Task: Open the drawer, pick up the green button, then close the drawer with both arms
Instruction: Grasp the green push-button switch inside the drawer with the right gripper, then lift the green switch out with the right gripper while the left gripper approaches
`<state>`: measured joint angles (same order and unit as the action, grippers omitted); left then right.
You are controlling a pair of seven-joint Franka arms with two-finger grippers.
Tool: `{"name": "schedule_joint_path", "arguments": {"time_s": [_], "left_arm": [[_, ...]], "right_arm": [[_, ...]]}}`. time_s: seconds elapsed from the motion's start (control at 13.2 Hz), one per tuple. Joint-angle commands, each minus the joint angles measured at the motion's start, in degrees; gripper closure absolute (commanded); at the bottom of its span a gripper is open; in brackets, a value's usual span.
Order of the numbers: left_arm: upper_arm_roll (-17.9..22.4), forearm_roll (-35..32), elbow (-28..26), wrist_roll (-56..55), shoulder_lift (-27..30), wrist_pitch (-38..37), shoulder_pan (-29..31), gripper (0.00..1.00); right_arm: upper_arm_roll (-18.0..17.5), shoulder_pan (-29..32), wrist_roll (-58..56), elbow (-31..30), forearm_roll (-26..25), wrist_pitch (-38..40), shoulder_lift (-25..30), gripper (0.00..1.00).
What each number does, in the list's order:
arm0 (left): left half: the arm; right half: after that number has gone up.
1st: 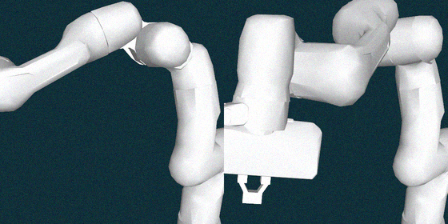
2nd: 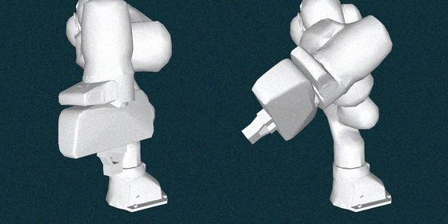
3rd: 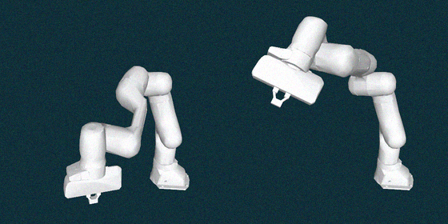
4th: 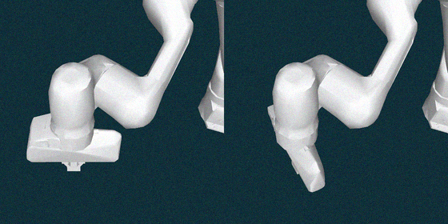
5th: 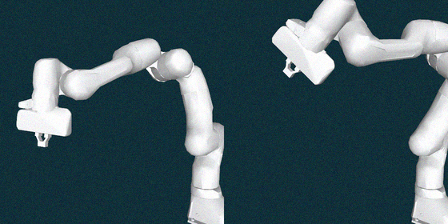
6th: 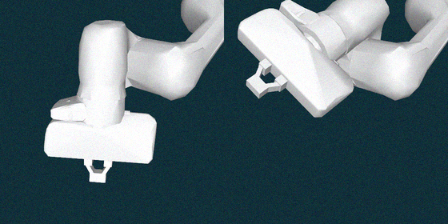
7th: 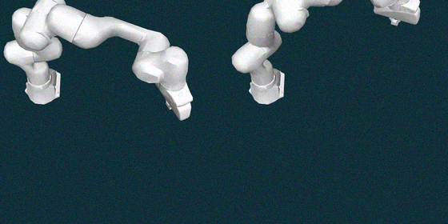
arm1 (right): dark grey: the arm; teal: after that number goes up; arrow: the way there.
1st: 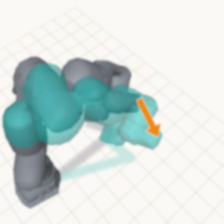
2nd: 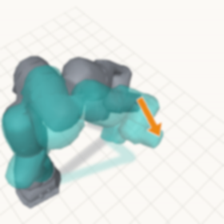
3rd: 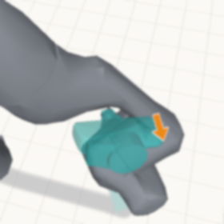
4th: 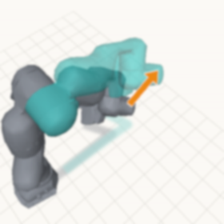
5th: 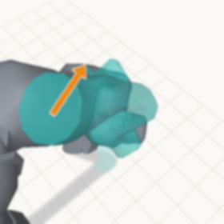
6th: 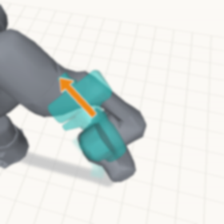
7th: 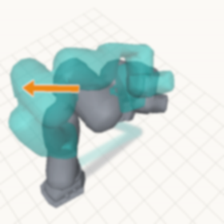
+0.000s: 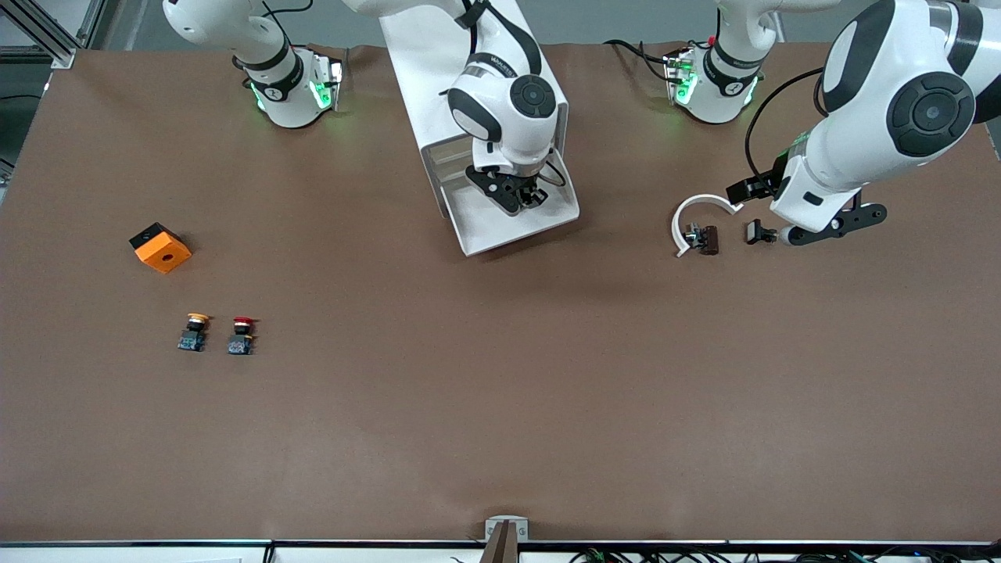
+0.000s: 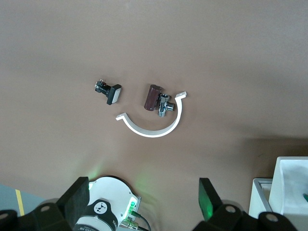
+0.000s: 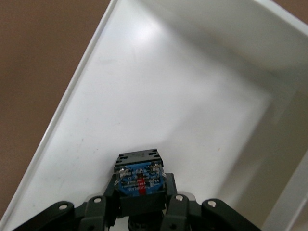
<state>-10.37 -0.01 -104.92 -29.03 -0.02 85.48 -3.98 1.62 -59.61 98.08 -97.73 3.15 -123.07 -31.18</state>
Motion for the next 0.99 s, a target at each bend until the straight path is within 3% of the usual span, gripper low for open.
{"name": "schedule_joint_path", "arguments": {"time_s": [0.0, 0.3, 0.61, 0.91], "left_arm": [[-0.1, -1.2, -0.5, 0.8, 1.3, -0.2, -0.1, 0.00], [-0.2, -1.0, 0.1, -0.1, 0.2, 0.4, -0.5, 0.00], [-0.5, -0.5, 1.1, -4.2, -2.7, 3.7, -2.0, 0.00], [-4.7, -0.5, 0.9, -13.8, -8.5, 12.6, -2.1, 0.00]], "right_arm": [[0.4, -0.2, -0.1, 1.9, 0.9, 0.4, -0.8, 1.00], [0.4, 1.9, -1.3, 8.4, 2.6, 5.2, -0.9, 1.00], [0.6, 8.4, -11.5, 18.3, 7.0, 20.9, -0.6, 1.00], [0.9, 17.1, -26.2, 18.9, 6.7, 23.5, 1.4, 1.00]]}}
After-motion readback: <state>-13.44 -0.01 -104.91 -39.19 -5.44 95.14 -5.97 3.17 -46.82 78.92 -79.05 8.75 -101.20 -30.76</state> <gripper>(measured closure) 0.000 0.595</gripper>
